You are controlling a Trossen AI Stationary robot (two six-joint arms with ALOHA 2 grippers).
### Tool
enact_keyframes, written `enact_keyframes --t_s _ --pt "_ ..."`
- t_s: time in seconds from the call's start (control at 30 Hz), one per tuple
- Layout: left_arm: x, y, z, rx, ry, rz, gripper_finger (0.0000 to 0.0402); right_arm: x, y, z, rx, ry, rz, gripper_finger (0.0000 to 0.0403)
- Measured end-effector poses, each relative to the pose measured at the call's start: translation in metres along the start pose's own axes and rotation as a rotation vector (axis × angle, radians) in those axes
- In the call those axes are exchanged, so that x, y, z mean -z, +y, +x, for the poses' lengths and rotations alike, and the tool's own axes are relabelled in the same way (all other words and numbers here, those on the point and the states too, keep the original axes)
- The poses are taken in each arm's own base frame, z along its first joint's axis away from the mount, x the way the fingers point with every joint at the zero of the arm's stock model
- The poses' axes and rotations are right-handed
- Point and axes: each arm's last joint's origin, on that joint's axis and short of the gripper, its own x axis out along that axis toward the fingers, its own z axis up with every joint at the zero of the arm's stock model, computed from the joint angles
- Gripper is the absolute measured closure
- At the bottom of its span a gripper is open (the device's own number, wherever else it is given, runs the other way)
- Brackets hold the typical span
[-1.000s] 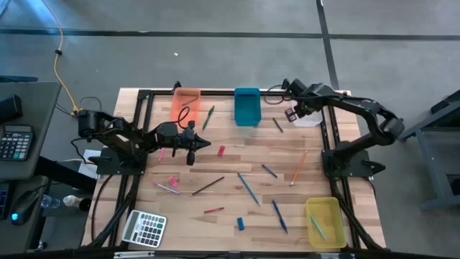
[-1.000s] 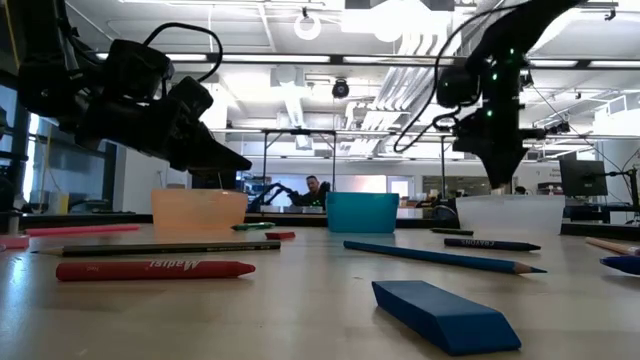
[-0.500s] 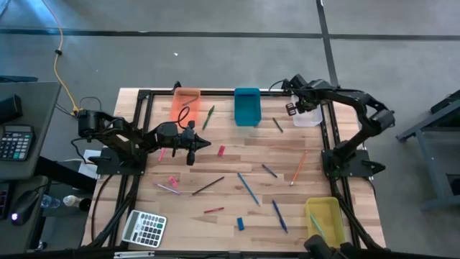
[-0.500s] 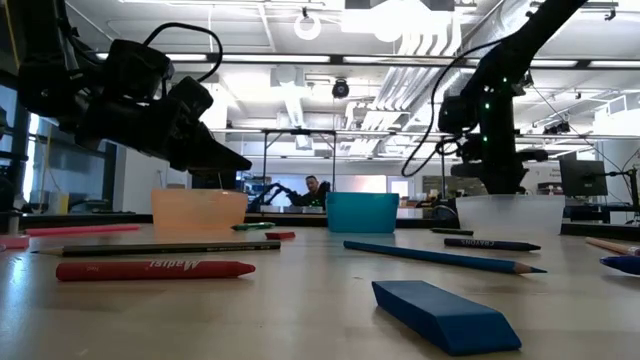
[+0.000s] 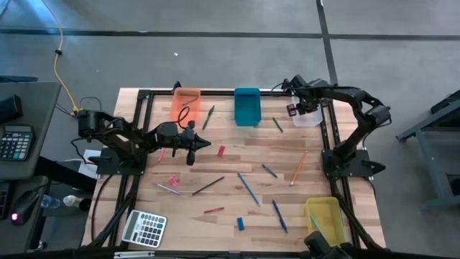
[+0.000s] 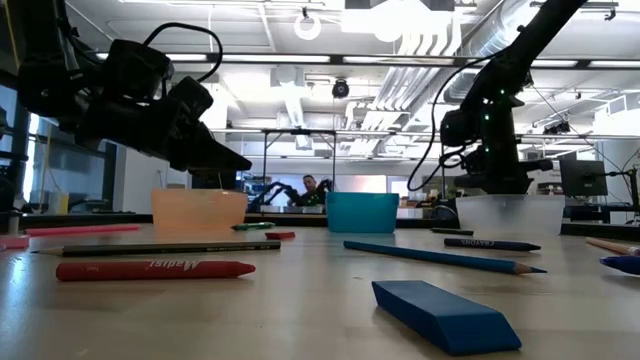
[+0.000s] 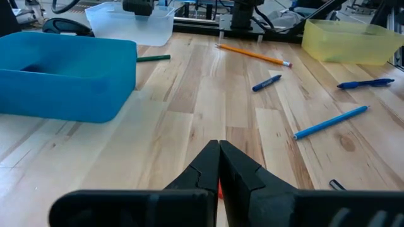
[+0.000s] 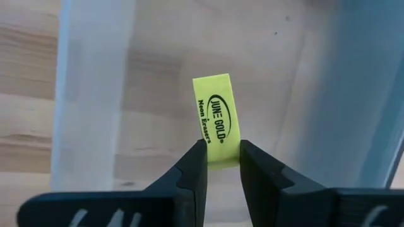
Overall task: Sort crayons/erasers/pens/pencils in bins
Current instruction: Put the yellow eraser into the transparent bin, then put the pink pencil into the blue bin
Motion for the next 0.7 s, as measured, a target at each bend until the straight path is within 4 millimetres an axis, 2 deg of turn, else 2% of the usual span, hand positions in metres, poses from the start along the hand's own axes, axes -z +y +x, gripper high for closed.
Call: enact_keyframes --t_s 0.33,0.47,0.57,0.7 --pt "0.000 0.000 0.000 0.002 0.000 0.000 0.0401 0.000 0.000 0.000 -0.005 0.003 -0.001 0.0284" --pt "0.000 0.000 0.000 0.002 0.000 0.000 0.0402 0.001 -0.001 -0.001 -0.002 0.009 -0.025 0.0279" --pt "0.000 0.000 0.000 0.002 0.000 0.000 0.0401 0.005 -0.004 -0.011 -0.009 0.003 -0.042 0.0281" --pt "0.000 0.000 0.000 0.001 0.000 0.000 0.0401 0.015 -0.007 -0.036 -0.028 -0.058 -0.072 0.0292"
